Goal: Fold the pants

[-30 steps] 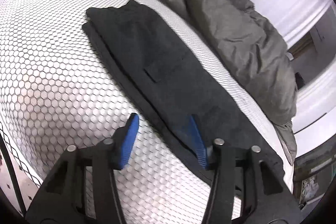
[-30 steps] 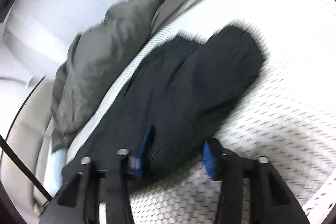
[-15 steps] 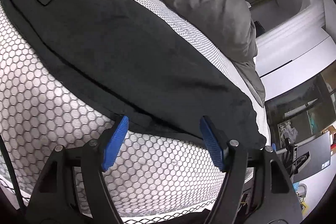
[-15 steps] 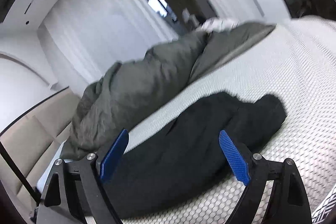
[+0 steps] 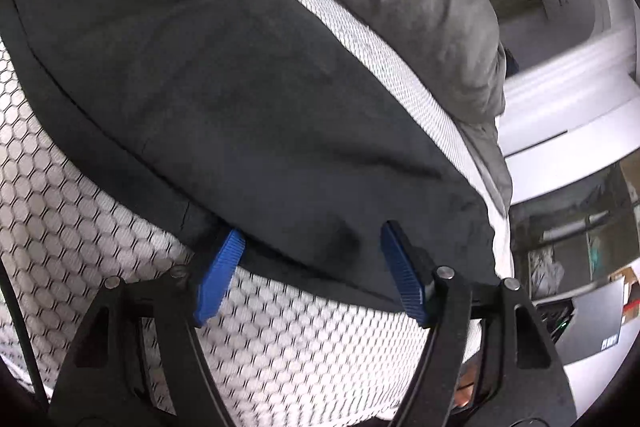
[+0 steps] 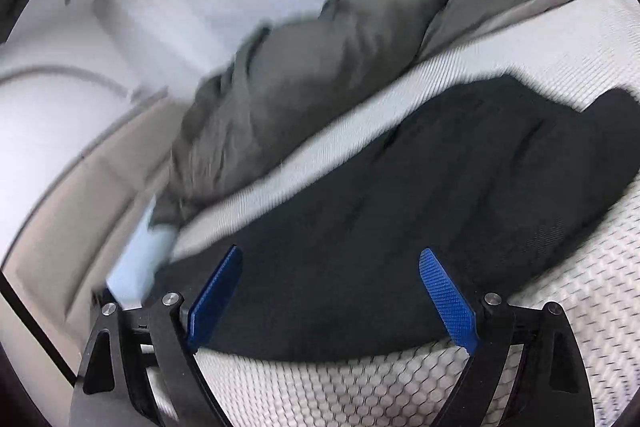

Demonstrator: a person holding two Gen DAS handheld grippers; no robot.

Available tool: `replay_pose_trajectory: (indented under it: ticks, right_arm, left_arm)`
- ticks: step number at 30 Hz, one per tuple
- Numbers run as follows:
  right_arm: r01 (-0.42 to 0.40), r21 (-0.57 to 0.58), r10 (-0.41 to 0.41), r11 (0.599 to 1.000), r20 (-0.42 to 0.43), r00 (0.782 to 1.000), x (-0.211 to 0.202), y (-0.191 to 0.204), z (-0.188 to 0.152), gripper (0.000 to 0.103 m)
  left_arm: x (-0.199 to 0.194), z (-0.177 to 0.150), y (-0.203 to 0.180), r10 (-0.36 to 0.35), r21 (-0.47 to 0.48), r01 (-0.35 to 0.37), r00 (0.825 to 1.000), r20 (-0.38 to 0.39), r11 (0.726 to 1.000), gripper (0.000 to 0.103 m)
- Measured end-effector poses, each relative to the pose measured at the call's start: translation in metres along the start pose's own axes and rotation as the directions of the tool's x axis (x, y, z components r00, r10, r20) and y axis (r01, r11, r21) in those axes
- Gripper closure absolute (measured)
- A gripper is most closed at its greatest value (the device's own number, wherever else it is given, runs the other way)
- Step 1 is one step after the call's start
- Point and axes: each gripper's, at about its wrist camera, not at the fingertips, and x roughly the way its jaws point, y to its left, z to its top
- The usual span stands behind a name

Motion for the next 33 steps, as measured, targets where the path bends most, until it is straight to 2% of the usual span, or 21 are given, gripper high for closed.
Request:
replay_pose_trajectory:
  ticks: [1,3,4,6,9,13,15,17,18,20,21,22,24,27,31,33]
  right_arm:
    - [0.025,-0.009,-0.026,1.0,-0.015,1.0,0.005,0.001,-0.004,0.011]
    - [0.053,-0.028,-0.054,0.998,-0.042,0.998,0.012,0.001,-0.009,0.011]
    - [0.064,-0.032,-0.065,0.997,-0.041,0.997,0.013,0.001,-0.01,0.011]
    - [0.066,-0.031,-0.067,0.997,-0.026,0.997,0.014,0.0,-0.01,0.011]
    - [0.069,-0.03,-0.069,0.997,0.005,0.998,0.007,-0.002,-0.01,0.011]
    - [0.076,-0.025,-0.076,0.997,0.015,0.997,0.009,-0.003,-0.013,0.011]
    - [0.086,-0.029,-0.085,0.996,0.014,0.996,0.008,0.0,-0.009,0.011]
    - [0.094,-0.03,-0.093,0.995,0.014,0.996,0.003,-0.001,-0.008,0.011]
    - [0.101,-0.024,-0.101,0.995,0.017,0.995,0.002,-0.003,-0.007,0.011]
    - [0.102,-0.013,-0.102,0.995,0.017,0.995,0.002,-0.003,-0.005,0.011]
    - [0.101,-0.007,-0.101,0.995,0.018,0.995,0.002,-0.003,-0.005,0.011]
    - [0.1,-0.005,-0.1,0.995,0.019,0.995,0.003,-0.003,-0.005,0.011]
    - [0.096,-0.01,-0.096,0.995,0.016,0.995,0.004,0.001,-0.005,0.011]
    - [0.093,-0.031,-0.092,0.995,0.009,0.996,0.008,0.007,-0.005,0.011]
    - [0.099,-0.059,-0.099,0.993,0.001,0.995,0.01,0.013,-0.007,0.011]
    - [0.1,-0.062,-0.1,0.993,0.001,0.995,0.009,0.012,-0.007,0.011]
  left_arm:
    - [0.004,0.004,-0.002,0.001,-0.005,-0.001,1.0,0.021,1.0,0.064]
    - [0.003,0.005,-0.003,0.02,0.014,-0.021,0.998,0.06,1.0,0.094]
    - [0.001,0.007,-0.003,0.011,0.021,-0.013,0.997,0.076,1.0,0.097]
    - [-0.015,0.008,-0.004,-0.054,0.035,0.05,0.99,0.131,0.998,0.099]
    - [-0.04,0.014,-0.019,-0.104,0.117,0.081,0.973,0.206,0.99,0.1]
    - [-0.04,0.019,-0.024,-0.093,0.125,0.07,0.976,0.196,0.99,0.099]
    - [-0.034,0.016,-0.014,-0.035,0.098,0.02,0.987,0.155,0.995,0.099]
    - [-0.027,0.015,-0.002,0.038,0.075,-0.046,0.994,0.103,0.996,0.093]
    - [-0.023,0.014,0.005,0.052,0.058,-0.057,0.996,0.078,0.997,0.087]
    - [-0.02,0.011,0.016,0.014,0.027,-0.015,0.999,0.048,1.0,0.076]
    - [-0.02,0.008,0.016,-0.026,0.037,0.025,0.999,0.033,0.999,0.065]
    - [-0.02,0.006,0.015,-0.047,0.06,0.046,0.999,0.018,0.997,0.055]
    - [-0.017,-0.002,-0.002,-0.097,0.157,0.1,0.995,-0.029,0.983,0.05]
    - [-0.011,-0.018,-0.028,-0.113,0.264,0.125,0.992,-0.061,0.957,0.039]
    - [0.006,-0.034,-0.064,-0.085,0.402,0.116,0.992,-0.094,0.908,0.038]
    - [0.016,-0.046,-0.085,-0.035,0.492,0.083,0.994,-0.107,0.867,0.038]
